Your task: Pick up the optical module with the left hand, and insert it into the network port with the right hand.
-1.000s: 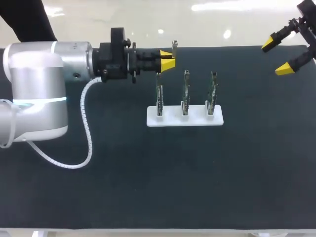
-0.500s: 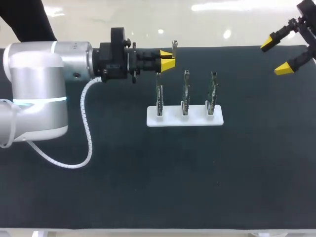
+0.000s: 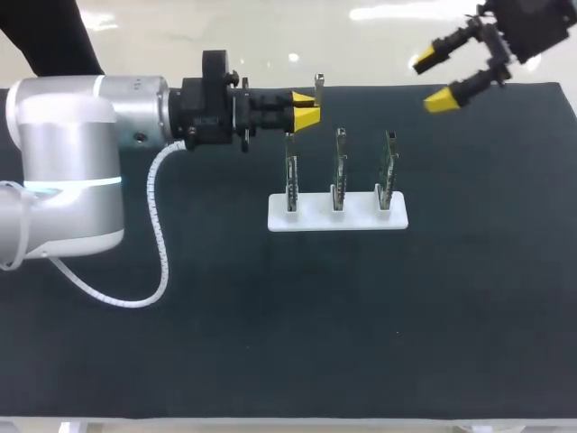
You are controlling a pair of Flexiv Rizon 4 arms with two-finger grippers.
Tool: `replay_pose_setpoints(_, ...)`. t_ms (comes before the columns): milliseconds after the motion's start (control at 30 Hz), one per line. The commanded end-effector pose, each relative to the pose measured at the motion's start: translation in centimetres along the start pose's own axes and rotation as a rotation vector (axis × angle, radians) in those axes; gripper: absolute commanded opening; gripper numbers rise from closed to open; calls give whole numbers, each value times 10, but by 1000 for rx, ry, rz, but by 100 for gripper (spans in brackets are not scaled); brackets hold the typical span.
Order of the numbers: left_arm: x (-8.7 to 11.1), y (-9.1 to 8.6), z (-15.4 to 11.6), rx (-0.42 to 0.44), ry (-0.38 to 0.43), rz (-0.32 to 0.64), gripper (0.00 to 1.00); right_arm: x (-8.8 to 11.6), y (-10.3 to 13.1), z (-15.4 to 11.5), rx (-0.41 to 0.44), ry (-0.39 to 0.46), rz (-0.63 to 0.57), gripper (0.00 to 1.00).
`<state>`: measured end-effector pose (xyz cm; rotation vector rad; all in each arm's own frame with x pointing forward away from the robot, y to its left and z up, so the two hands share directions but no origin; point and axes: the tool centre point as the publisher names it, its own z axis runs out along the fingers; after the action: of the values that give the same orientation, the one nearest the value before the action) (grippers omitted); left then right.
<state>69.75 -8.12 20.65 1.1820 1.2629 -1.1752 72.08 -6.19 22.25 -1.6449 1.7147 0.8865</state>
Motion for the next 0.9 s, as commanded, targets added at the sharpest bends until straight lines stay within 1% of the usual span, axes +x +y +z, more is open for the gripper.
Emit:
replay_pose_setpoints(33,0,1,0,2,1,-1,0,-21,2,18,16,24,9,100)
replay_pose_setpoints(167,0,1,0,2,1,-1,0,-36,1,31,20,19,4,100)
replay_pose_setpoints(233,0,1,0,2,1,-1,0,-42,0,35,9,27,-15,100)
replay_pose_setpoints(433,0,1,0,2,1,-1,0,-57,-2,40,-24,30,-30,100)
replay_pose_setpoints(533,0,1,0,2,1,-1,0,-63,-2,43,-37,10,-26,100)
replay_pose_setpoints(667,0,1,0,2,1,-1,0,-72,-1,48,-32,5,-9,100)
replay_pose_setpoints(900,0,1,0,2,1,-1,0,-83,2,60,2,12,15,100)
